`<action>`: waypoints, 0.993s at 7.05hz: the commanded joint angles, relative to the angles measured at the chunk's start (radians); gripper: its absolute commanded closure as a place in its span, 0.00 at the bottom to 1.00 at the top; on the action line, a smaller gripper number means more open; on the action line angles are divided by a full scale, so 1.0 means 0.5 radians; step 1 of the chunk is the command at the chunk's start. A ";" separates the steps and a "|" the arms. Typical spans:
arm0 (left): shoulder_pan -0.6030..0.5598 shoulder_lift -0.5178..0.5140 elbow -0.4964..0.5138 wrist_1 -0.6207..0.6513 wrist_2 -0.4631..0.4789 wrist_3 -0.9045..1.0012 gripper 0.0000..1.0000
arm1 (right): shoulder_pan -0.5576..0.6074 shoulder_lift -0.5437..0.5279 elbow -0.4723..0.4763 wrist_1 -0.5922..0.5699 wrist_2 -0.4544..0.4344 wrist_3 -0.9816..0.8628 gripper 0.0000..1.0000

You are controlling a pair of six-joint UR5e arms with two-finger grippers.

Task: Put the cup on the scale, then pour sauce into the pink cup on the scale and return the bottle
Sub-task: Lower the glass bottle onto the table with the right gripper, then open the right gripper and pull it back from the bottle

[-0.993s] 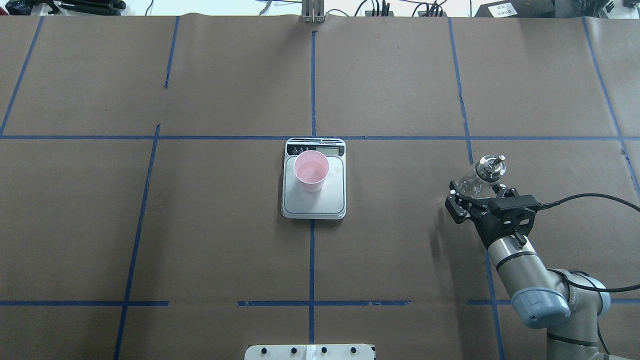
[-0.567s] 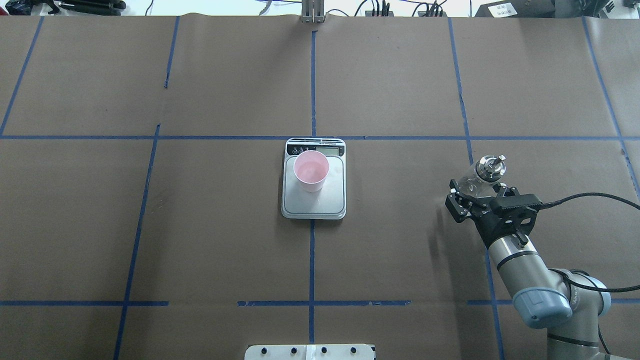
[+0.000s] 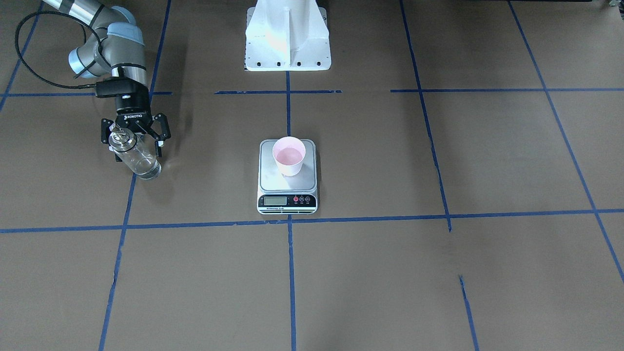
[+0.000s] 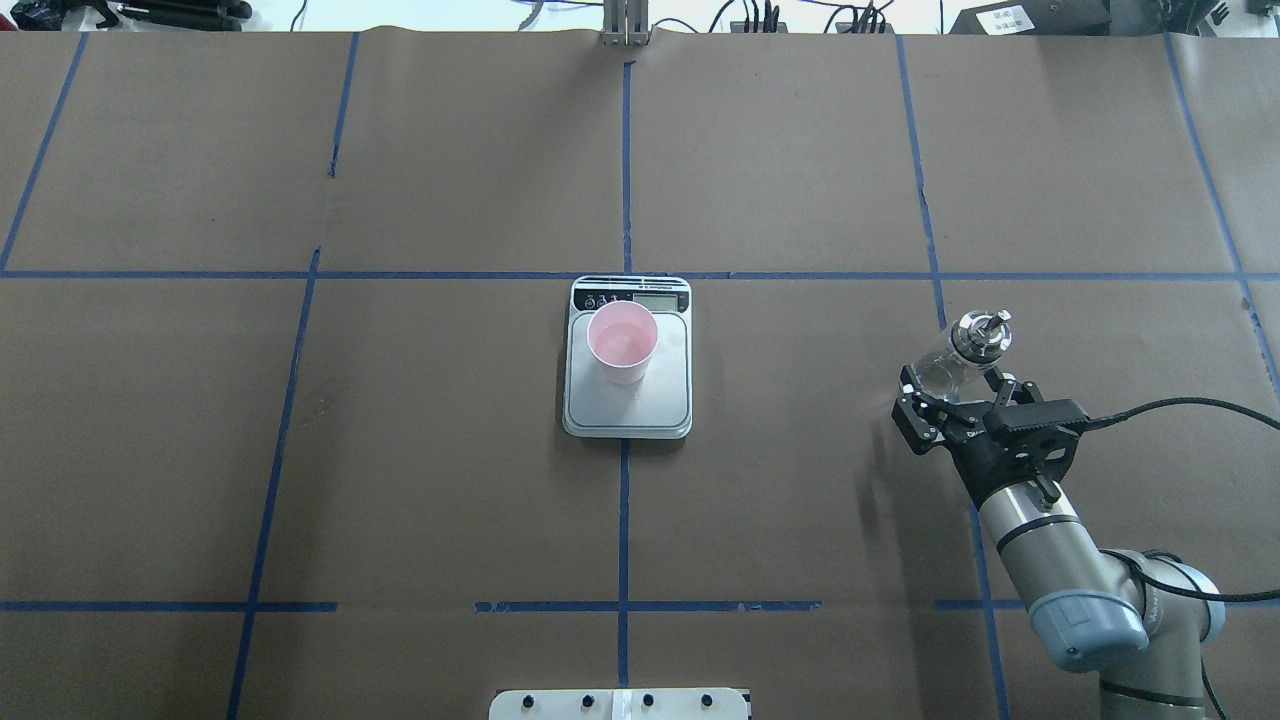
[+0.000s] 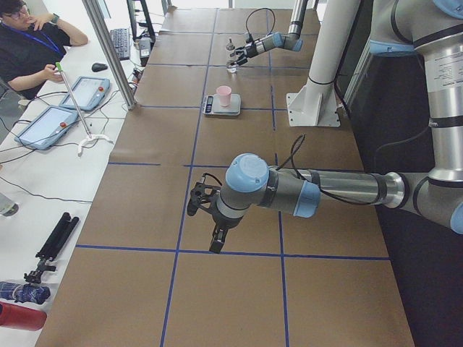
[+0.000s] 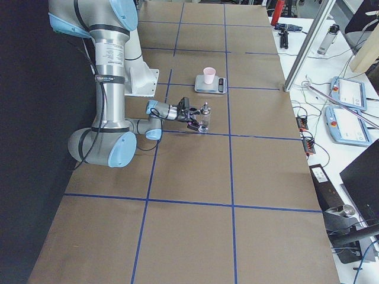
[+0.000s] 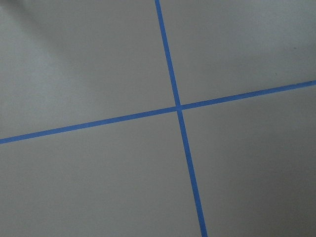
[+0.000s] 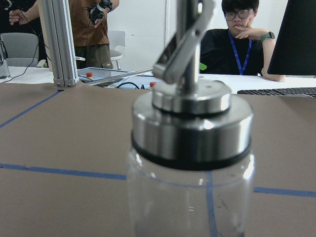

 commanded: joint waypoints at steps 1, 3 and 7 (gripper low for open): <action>0.000 0.000 0.001 0.000 -0.001 0.000 0.00 | -0.118 -0.060 0.009 0.118 -0.098 0.000 0.00; 0.000 0.000 -0.002 0.000 -0.001 0.000 0.00 | -0.219 -0.155 0.009 0.235 -0.190 0.000 0.00; 0.000 0.015 -0.029 0.000 -0.001 0.000 0.00 | -0.244 -0.425 0.009 0.515 -0.166 -0.006 0.00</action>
